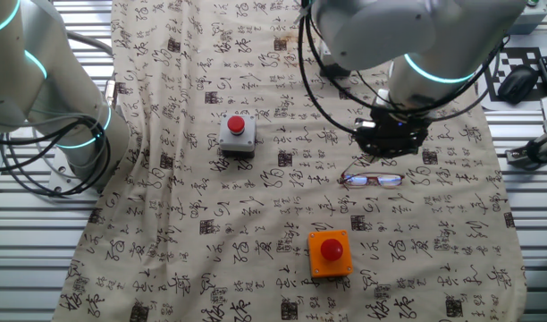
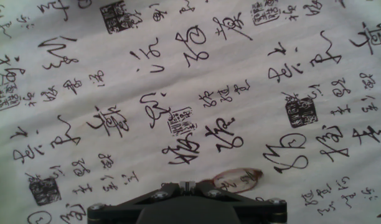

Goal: Unfold the leg of the glasses (with one hand)

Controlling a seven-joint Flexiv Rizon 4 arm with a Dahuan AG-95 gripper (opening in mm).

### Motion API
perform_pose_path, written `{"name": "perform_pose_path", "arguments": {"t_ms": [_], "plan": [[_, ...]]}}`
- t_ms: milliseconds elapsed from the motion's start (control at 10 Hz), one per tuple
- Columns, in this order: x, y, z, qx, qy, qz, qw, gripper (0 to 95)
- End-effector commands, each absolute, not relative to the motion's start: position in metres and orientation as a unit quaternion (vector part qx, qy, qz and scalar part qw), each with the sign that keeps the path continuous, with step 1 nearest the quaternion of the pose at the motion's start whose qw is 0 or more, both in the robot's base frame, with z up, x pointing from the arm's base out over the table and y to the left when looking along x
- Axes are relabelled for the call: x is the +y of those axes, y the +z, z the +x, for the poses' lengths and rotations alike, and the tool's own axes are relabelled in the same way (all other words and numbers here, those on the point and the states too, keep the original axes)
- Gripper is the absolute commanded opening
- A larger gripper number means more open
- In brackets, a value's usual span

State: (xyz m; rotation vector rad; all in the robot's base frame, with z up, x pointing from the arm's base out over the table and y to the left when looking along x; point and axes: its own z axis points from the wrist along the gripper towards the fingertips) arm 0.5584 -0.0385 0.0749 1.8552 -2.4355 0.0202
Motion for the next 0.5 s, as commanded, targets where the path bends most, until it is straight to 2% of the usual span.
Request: {"name": "perform_pose_path", "arguments": {"t_ms": [100, 400, 500], "plan": [[-0.037, 0.076, 0.563, -0.796, 0.008, 0.604, 0.041, 0.0], [-0.031, 0.079, 0.572, -0.813, 0.004, 0.582, 0.036, 0.0], [-0.024, 0.080, 0.572, -0.831, 0.000, 0.555, 0.032, 19.0]]}}
